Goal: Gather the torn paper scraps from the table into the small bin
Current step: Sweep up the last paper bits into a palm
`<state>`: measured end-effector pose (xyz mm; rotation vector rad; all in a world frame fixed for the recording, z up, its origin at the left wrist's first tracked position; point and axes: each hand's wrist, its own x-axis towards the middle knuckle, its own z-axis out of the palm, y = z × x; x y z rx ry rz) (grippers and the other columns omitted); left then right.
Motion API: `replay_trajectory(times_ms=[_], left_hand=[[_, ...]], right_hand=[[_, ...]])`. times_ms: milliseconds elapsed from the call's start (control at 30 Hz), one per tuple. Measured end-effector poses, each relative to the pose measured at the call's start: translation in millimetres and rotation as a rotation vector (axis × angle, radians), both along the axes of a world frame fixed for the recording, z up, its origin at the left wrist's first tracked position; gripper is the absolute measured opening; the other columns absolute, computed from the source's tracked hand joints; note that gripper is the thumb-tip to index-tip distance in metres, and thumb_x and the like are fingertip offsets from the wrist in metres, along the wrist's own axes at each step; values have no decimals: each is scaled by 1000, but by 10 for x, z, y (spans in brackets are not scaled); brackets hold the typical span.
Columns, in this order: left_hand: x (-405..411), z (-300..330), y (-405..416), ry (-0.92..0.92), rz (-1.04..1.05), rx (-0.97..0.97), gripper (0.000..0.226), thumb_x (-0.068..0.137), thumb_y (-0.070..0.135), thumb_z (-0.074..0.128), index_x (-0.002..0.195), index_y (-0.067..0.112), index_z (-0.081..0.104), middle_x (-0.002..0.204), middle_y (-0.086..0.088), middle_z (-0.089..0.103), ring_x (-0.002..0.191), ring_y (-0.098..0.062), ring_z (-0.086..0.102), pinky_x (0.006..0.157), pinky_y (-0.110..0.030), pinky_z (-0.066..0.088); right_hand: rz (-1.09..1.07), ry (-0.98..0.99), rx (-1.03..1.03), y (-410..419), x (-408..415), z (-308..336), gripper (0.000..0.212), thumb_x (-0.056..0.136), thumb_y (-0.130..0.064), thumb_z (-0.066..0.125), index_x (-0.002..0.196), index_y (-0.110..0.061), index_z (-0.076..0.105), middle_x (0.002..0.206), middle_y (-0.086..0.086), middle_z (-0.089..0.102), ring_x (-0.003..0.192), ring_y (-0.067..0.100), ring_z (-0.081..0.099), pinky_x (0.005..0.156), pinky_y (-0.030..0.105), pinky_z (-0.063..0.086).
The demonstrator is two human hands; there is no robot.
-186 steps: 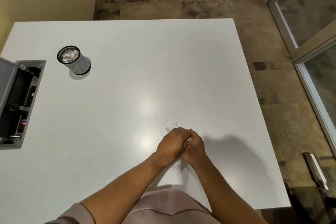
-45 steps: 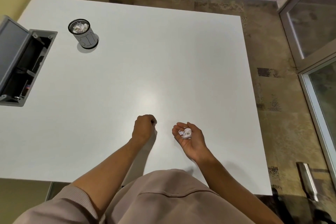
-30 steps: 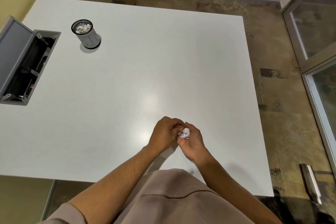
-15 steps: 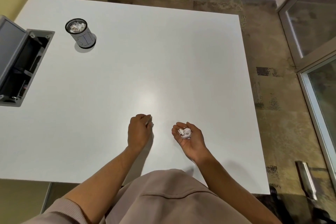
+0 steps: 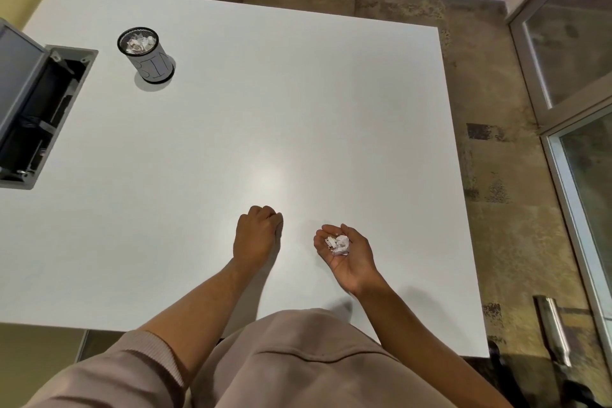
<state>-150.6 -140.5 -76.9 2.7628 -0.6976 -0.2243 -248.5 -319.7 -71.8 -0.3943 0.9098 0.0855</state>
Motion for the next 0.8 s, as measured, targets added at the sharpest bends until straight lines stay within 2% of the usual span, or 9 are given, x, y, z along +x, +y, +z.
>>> replay_trajectory(times_ms=[200,333,400,433,500,567,600,700,800], left_hand=[[58,6,-52,-61,-124,130,23,60,-6,75,61,10,58,62,-5,54,59,-28,53,48,-32,36],[23,-13,-76,-112,-175,219,21,61,-1,70,66,11,53,65,-6,50,59,-26,47,52,-32,33],[-4,-45,-62,-44,-211,268,13,67,2,59,75,10,54,74,-7,52,67,-26,46,57,-33,33],[-5,-60,-58,31,-153,258,13,71,3,53,81,9,54,81,-8,53,73,-27,46,60,-34,32],[1,-68,-52,185,89,61,14,75,1,51,87,5,56,87,-11,56,81,-30,50,66,-38,39],[33,14,-38,389,272,-208,12,79,-2,50,77,9,55,85,-8,60,81,-29,56,72,-37,46],[46,66,-25,472,310,-323,18,82,-2,47,72,12,53,82,-4,61,79,-24,58,71,-32,47],[31,272,24,571,272,-476,25,88,-4,41,73,14,47,77,4,54,73,-11,51,63,-12,36],[-8,426,89,527,178,-517,17,91,0,42,79,5,52,79,0,53,77,-14,47,67,-16,36]], right_hand=[[6,0,-4,29,7,7,32,94,-19,57,105,10,66,95,23,69,86,35,70,76,42,58],[13,-6,-13,49,-4,-8,33,94,-20,58,109,9,65,99,23,69,88,35,70,77,42,58],[8,-11,-14,57,5,-1,32,94,-19,57,105,10,66,97,23,68,87,35,70,76,42,58],[4,-14,-8,68,15,6,31,94,-18,56,100,10,68,95,23,68,85,35,69,75,42,58],[1,-14,6,104,35,21,31,95,-17,56,95,10,69,92,23,67,83,34,69,74,42,59],[2,-8,19,161,63,39,31,95,-17,56,93,10,70,91,23,66,83,34,68,74,42,59],[-1,-7,28,195,80,41,31,94,-16,55,92,11,70,91,23,65,83,34,67,74,43,59],[-8,-8,55,336,161,51,28,94,-14,54,93,12,66,88,21,62,83,33,64,77,44,58],[6,5,41,520,295,85,26,94,-12,53,93,11,65,87,22,66,81,33,67,76,43,58]])
